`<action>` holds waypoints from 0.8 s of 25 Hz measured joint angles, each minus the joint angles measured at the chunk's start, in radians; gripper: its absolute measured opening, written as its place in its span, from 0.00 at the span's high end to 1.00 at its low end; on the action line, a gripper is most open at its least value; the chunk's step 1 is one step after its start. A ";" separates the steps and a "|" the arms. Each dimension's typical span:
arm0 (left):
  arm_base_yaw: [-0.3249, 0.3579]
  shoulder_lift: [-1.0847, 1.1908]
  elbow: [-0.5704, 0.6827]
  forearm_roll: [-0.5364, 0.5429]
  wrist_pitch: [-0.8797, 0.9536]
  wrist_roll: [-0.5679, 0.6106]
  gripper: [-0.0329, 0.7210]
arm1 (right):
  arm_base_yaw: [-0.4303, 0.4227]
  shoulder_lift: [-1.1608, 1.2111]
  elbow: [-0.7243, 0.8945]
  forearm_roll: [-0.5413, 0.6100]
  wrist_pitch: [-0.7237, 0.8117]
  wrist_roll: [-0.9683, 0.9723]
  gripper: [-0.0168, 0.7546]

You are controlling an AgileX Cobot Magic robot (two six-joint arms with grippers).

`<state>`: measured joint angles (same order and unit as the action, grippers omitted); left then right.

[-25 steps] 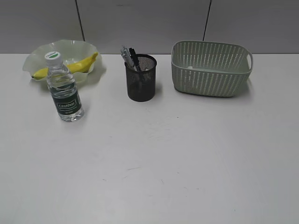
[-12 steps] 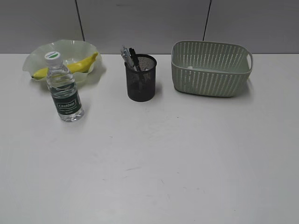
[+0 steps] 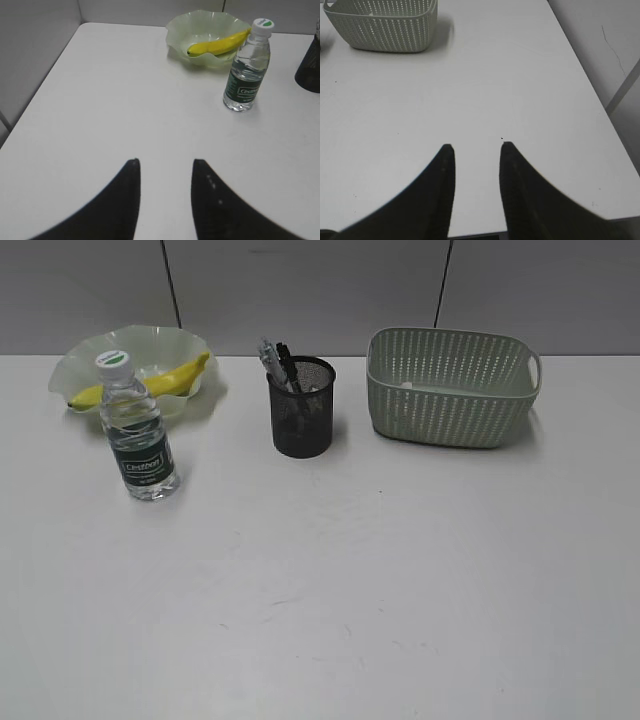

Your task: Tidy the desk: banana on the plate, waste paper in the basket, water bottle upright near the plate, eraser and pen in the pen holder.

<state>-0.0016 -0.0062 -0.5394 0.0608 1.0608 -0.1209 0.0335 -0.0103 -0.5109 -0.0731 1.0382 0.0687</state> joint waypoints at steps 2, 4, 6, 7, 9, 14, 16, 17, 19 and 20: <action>-0.003 0.000 0.000 0.000 0.000 0.000 0.63 | 0.000 0.000 0.000 0.000 0.000 0.000 0.64; -0.012 0.000 0.000 0.000 0.000 0.000 0.63 | 0.000 0.000 0.000 0.000 0.000 0.000 0.64; -0.014 0.000 0.000 0.000 0.000 0.000 0.63 | 0.000 0.000 0.000 0.000 0.000 0.000 0.64; -0.014 0.000 0.000 0.000 0.000 0.000 0.63 | 0.000 0.000 0.000 0.000 0.000 0.000 0.64; -0.014 0.000 0.000 0.000 0.000 0.000 0.63 | 0.000 0.000 0.000 0.000 0.000 0.000 0.64; -0.014 0.000 0.000 0.000 0.000 0.000 0.64 | 0.000 0.000 0.000 0.000 0.000 0.000 0.64; -0.014 0.000 0.000 0.000 0.000 0.000 0.64 | 0.000 0.000 0.000 0.000 0.000 0.000 0.64; -0.014 0.000 0.000 0.000 0.000 0.000 0.64 | 0.000 0.000 0.000 0.000 0.000 0.000 0.64; -0.014 0.000 0.000 0.000 0.000 0.000 0.64 | 0.000 0.000 0.000 0.000 0.000 0.000 0.64; -0.014 0.000 0.000 0.000 0.000 0.000 0.64 | 0.000 0.000 0.000 0.000 0.000 0.000 0.64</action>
<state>-0.0160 -0.0062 -0.5394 0.0608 1.0608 -0.1209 0.0335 -0.0103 -0.5109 -0.0731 1.0382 0.0687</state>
